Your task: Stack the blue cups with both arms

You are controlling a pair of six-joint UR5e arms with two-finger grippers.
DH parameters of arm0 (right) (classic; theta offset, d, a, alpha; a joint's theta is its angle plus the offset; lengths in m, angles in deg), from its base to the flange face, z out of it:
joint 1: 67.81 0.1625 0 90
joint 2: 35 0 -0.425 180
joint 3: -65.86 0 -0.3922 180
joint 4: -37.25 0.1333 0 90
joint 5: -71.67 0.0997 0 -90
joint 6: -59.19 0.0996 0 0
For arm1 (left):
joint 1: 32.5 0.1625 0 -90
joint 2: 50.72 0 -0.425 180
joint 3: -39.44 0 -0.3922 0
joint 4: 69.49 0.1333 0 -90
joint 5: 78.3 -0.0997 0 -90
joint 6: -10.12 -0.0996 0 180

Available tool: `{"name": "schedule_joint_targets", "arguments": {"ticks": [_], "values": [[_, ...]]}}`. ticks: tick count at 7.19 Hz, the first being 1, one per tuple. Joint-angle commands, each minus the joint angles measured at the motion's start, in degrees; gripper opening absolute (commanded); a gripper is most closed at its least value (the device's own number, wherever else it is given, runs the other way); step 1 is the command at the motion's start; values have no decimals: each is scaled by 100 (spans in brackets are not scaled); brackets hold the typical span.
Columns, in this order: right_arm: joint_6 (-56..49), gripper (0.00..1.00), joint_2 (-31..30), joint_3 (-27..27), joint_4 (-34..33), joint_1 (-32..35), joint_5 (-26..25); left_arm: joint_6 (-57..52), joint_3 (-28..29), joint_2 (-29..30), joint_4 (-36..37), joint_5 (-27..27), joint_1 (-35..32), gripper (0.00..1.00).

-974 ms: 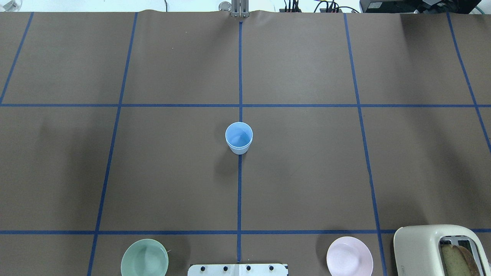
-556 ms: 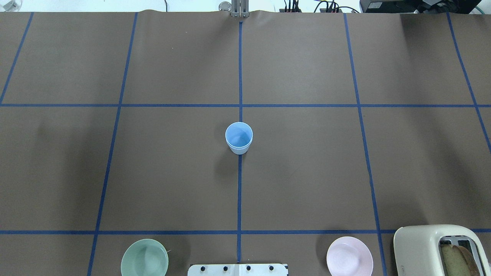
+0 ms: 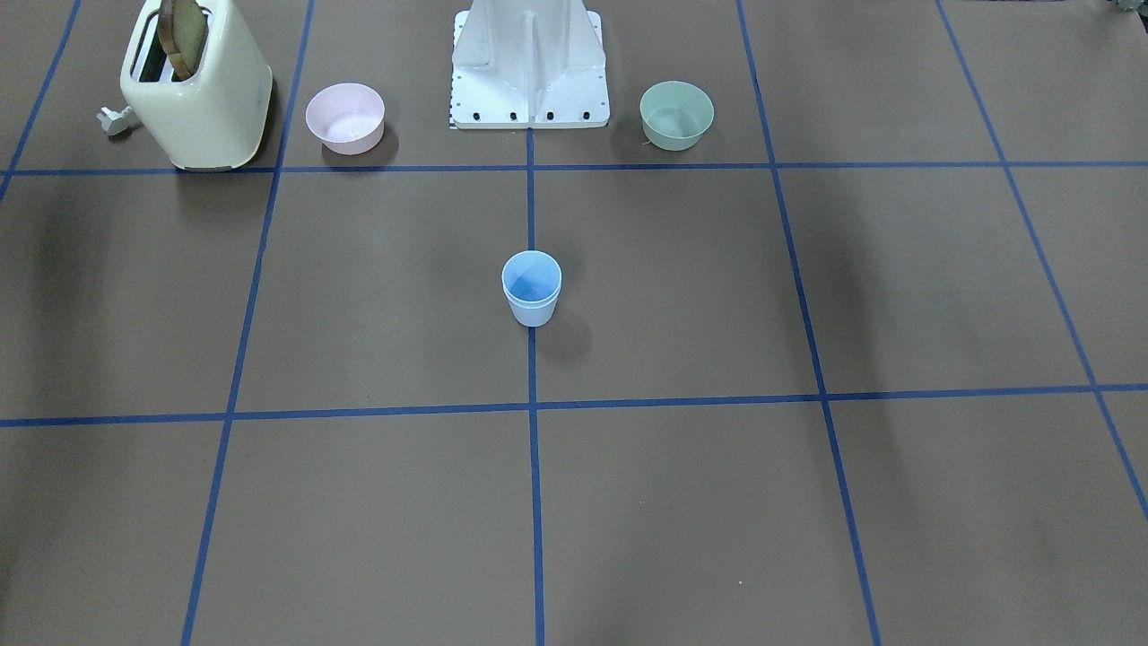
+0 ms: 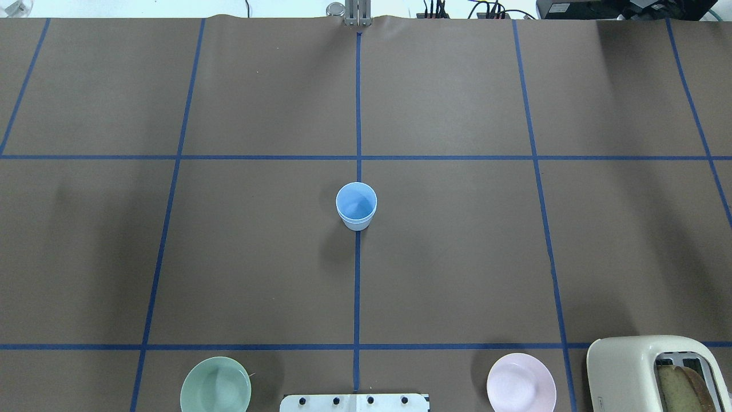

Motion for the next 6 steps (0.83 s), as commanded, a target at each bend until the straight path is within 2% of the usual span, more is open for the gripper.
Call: {"name": "schedule_joint_targets", "arguments": {"ticks": [1, 6], "values": [[-1, 100, -110, 6, 0, 43, 16, 2, -1, -9, -2, 6, 5, 98], [-1, 100, -41, 305, 0, 43, 8, 11, -27, 0, 24, 6, 5, 98]]}}
